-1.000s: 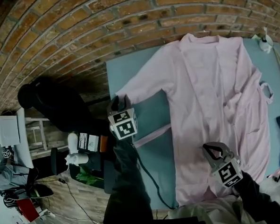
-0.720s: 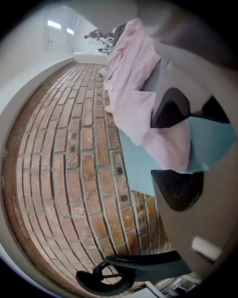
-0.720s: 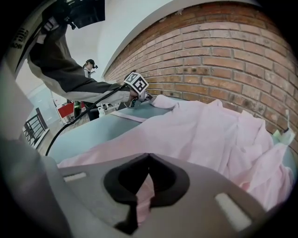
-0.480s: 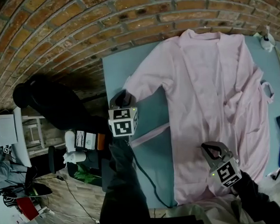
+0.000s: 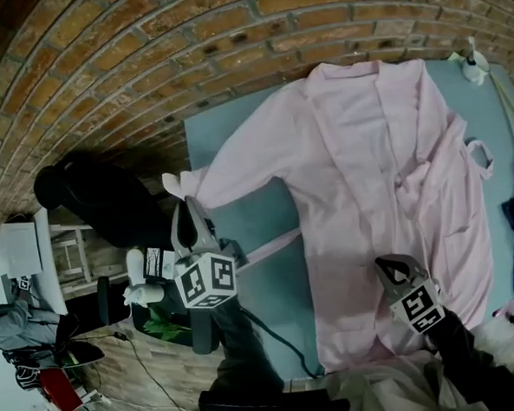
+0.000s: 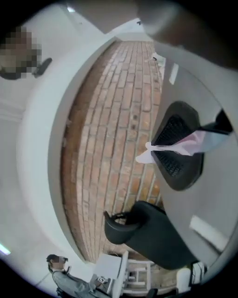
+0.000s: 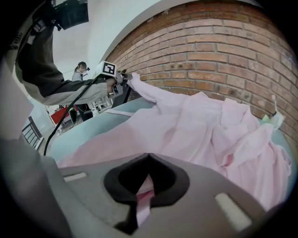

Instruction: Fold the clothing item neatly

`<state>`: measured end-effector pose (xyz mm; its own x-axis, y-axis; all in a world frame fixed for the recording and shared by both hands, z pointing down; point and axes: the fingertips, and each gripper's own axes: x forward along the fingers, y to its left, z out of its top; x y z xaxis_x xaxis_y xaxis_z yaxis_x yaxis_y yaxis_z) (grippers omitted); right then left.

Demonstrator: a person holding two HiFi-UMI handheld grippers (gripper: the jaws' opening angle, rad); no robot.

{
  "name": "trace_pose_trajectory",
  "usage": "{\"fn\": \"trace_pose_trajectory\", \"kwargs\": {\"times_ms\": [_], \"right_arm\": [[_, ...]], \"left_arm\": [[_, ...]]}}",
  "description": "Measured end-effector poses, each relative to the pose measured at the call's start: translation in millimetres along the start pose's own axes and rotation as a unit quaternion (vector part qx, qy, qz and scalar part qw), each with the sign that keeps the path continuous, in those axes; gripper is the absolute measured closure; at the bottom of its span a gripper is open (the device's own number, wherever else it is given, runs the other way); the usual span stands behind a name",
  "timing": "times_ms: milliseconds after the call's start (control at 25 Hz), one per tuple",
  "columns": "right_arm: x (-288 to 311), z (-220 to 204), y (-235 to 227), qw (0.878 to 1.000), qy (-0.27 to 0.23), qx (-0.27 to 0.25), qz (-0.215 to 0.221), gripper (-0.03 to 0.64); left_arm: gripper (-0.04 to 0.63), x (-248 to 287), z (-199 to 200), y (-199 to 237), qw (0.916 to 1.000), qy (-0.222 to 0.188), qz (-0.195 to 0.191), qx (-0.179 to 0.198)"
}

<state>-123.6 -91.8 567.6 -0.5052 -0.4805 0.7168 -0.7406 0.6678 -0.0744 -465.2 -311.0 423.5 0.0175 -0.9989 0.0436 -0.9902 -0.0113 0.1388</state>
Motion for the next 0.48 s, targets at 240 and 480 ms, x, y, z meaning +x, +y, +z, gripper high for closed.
{"fn": "trace_pose_trajectory", "kwargs": {"times_ms": [240,480], "right_arm": [[-19,-5,-11,0.999,-0.021,0.024,-0.024,0.617],[-52,-24,-34,0.996,-0.028,0.057,-0.065,0.617]], "left_arm": [[0.552,-23,69,-155,0.9865,-0.077,-0.138,0.042],[0.431,-92,-26,-356,0.9253,0.063,-0.370,0.052]]}}
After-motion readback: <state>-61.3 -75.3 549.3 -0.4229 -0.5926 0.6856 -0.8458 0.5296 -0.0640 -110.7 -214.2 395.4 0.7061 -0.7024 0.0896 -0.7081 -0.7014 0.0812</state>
